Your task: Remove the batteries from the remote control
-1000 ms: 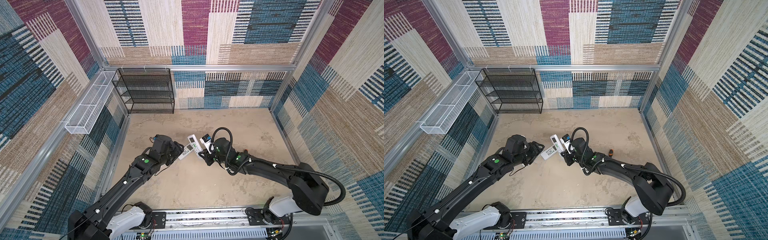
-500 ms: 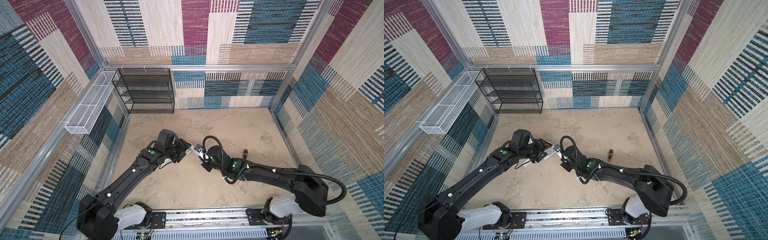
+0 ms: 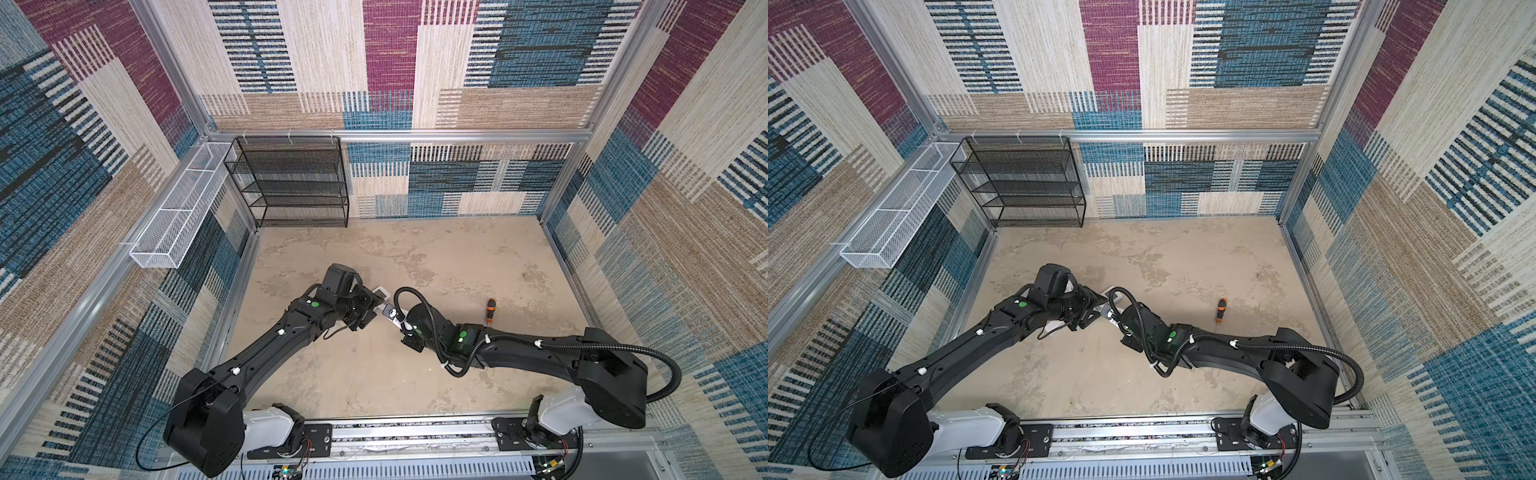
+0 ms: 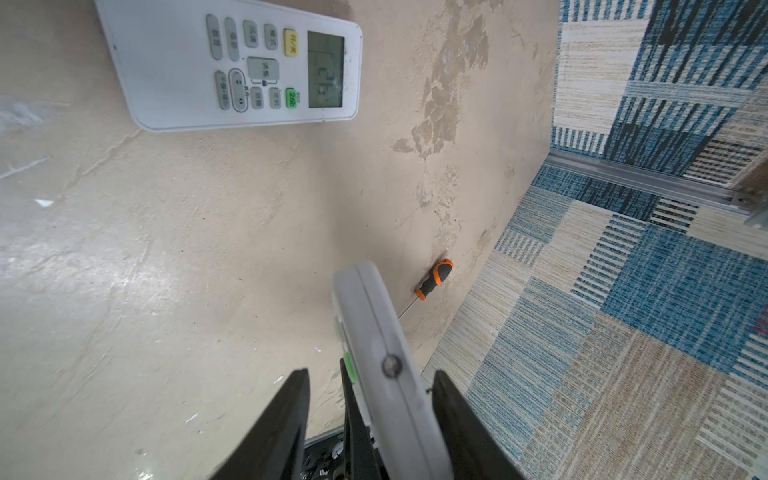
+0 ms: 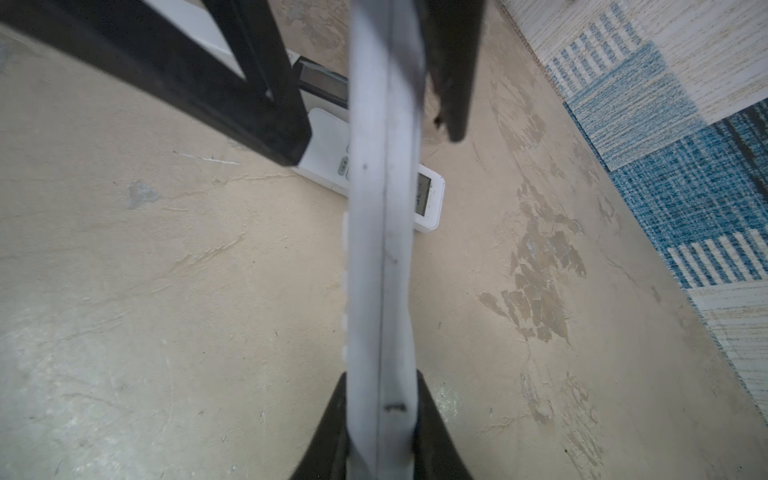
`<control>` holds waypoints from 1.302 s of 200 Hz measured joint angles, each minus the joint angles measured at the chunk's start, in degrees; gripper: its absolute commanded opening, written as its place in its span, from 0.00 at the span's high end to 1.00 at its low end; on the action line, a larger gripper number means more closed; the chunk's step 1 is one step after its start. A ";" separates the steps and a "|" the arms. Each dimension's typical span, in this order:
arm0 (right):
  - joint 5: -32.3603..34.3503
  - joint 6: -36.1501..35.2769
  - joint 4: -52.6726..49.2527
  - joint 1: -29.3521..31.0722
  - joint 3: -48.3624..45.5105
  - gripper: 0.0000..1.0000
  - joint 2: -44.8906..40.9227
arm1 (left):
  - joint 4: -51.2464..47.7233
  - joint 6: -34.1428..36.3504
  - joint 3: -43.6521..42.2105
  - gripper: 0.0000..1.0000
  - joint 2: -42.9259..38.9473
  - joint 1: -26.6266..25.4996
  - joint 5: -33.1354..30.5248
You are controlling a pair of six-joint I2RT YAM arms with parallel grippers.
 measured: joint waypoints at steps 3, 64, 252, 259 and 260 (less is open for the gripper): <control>0.17 -0.28 -0.15 0.09 0.00 0.88 0.04 | 0.00 -0.02 -0.07 0.51 0.20 0.00 0.02; 0.98 -1.73 -1.33 0.66 0.39 0.77 1.01 | 3.61 -0.15 -0.94 0.75 3.30 0.04 1.92; -30.56 41.79 -7.89 -24.35 12.22 0.21 -3.82 | 38.58 12.63 -16.04 1.00 0.72 5.53 8.33; -32.87 43.93 -7.78 -25.44 11.39 0.22 -3.76 | 41.03 12.24 -16.68 1.00 0.76 5.51 8.72; -33.35 44.26 -7.78 -25.59 11.23 0.22 -3.76 | 41.29 12.17 -16.74 1.00 0.76 5.51 8.76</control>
